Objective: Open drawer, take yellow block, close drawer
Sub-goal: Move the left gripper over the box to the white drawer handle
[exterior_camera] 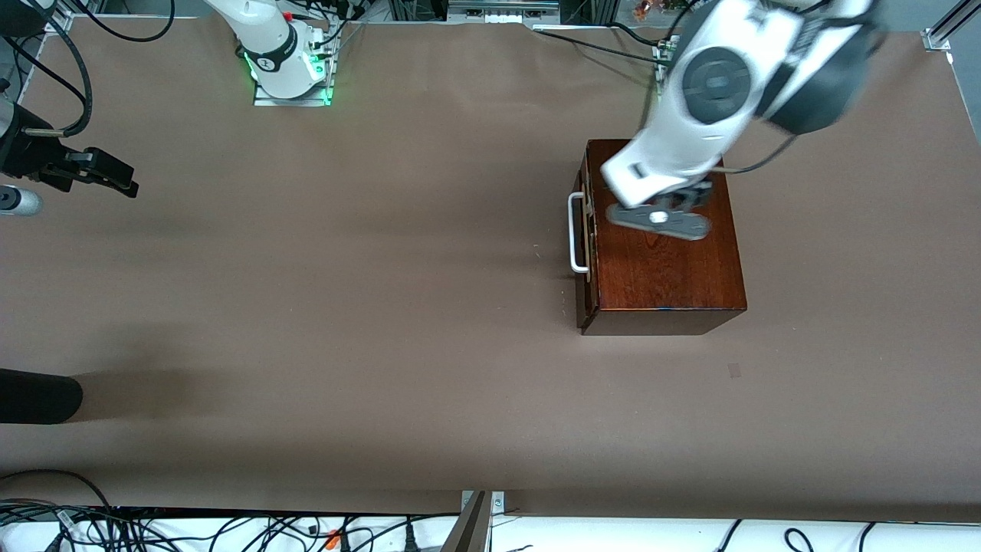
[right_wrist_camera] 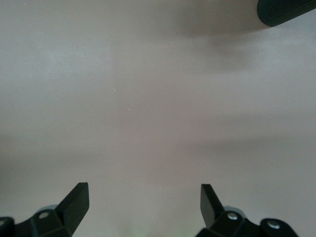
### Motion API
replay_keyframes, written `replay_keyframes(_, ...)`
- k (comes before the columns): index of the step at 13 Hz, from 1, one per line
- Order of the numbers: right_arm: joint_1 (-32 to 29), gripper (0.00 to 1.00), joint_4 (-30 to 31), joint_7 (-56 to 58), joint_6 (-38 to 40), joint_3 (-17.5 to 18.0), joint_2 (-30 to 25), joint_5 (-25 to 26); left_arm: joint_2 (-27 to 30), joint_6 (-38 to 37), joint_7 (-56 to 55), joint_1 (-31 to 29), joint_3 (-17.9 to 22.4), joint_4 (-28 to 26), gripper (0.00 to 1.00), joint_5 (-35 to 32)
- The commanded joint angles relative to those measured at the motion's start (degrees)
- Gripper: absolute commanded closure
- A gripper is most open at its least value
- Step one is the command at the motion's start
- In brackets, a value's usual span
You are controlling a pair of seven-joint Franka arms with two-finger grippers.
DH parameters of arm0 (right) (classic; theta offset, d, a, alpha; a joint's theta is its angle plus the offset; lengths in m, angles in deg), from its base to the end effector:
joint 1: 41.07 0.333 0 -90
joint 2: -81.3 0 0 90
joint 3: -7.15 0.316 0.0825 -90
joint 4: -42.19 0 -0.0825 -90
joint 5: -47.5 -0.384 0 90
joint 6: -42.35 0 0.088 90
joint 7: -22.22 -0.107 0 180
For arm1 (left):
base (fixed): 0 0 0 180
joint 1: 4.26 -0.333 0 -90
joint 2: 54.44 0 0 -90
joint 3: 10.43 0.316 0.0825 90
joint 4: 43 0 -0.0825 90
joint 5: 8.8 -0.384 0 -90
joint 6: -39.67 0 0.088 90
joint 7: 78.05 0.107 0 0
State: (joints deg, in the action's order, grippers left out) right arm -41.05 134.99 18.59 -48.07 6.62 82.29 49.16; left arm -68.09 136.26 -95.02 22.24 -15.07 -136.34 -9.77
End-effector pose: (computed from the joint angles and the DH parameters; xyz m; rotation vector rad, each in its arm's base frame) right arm 0.5581 -0.0080 0.5925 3.1076 -0.1107 -0.0902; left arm 0.5277 -0.3123 0.4666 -3.0359 0.3818 0.2548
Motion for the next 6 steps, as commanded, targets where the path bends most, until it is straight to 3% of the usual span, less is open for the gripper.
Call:
replay_keyframes(1,-1.07,0.0,-0.68,0.82,0.24,0.88,-0.03,0.1,-5.32,6.12,-3.93,4.43,0.95,1.94,0.0,0.26)
replay_keyframes(6,-1.07,0.0,-0.68,0.82,0.24,0.88,-0.03,0.1,-11.47,13.26,-7.81,7.86,1.04,1.68,0.0,0.0)
